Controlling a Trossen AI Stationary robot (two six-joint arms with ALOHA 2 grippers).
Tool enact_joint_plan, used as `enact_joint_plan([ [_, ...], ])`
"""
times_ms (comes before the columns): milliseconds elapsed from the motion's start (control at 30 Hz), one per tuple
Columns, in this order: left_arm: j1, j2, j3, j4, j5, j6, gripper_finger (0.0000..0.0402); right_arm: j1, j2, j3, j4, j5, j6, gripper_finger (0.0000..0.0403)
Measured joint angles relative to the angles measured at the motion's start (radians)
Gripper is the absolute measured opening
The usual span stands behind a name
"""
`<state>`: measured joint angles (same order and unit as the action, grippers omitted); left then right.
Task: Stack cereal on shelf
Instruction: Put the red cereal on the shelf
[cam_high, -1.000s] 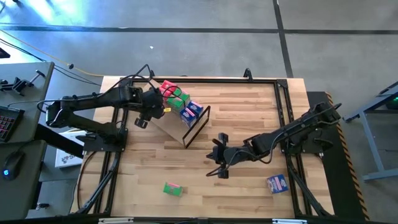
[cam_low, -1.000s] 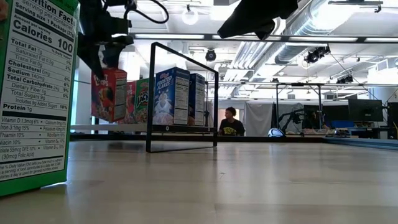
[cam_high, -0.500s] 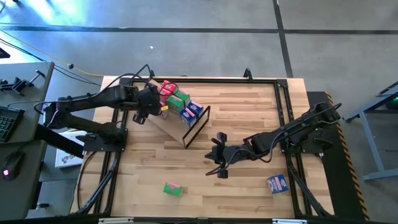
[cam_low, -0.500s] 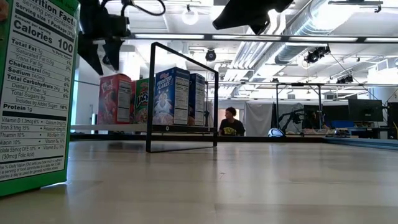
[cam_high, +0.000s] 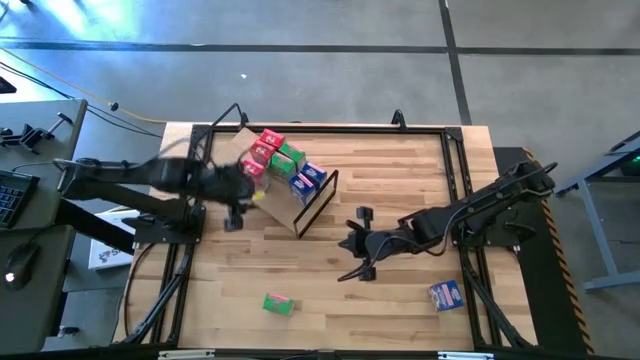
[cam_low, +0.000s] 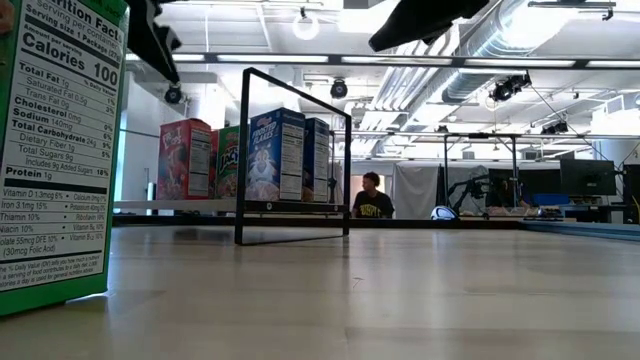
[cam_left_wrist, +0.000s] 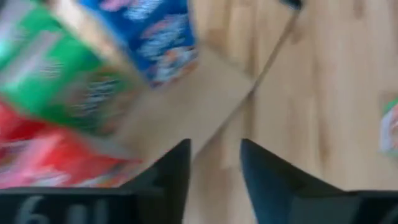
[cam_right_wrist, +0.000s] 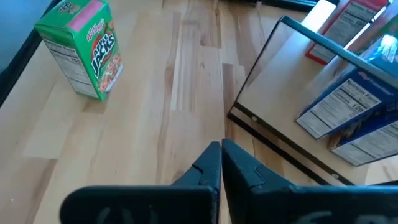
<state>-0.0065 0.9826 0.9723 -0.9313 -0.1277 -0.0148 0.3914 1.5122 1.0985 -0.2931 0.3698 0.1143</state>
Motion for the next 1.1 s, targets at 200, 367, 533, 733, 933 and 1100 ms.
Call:
enact_joint_plan([
  [200, -0.131, -0.078, -0.299, 0.326, -0.108, -0.301, 0.002, -0.025, -0.001, 0.0, -0.014, -0.003, -0.023, 0.0],
  [367, -0.146, -0.101, -0.437, 0.43, -0.329, -0.519, 0.0012, -0.043, -0.001, 0.0, -0.022, -0.003, -0.044, 0.0],
  [533, -0.119, -0.079, -0.492, 0.428, -0.518, -0.625, 0.0007, -0.058, -0.001, 0.0, -0.021, -0.003, -0.045, 0.0],
  [733, -0.067, -0.069, -0.506, 0.451, -0.567, -0.624, 0.0001, -0.065, -0.001, -0.001, -0.016, -0.004, -0.045, 0.0],
  [933, -0.004, -0.069, -0.506, 0.482, -0.58, -0.576, 0.0001, -0.065, -0.001, -0.001, -0.017, -0.005, -0.048, 0.0],
  [1100, 0.041, -0.069, -0.506, 0.487, -0.58, -0.55, 0.0001, -0.065, -0.001, -0.001, -0.017, -0.006, -0.046, 0.0],
])
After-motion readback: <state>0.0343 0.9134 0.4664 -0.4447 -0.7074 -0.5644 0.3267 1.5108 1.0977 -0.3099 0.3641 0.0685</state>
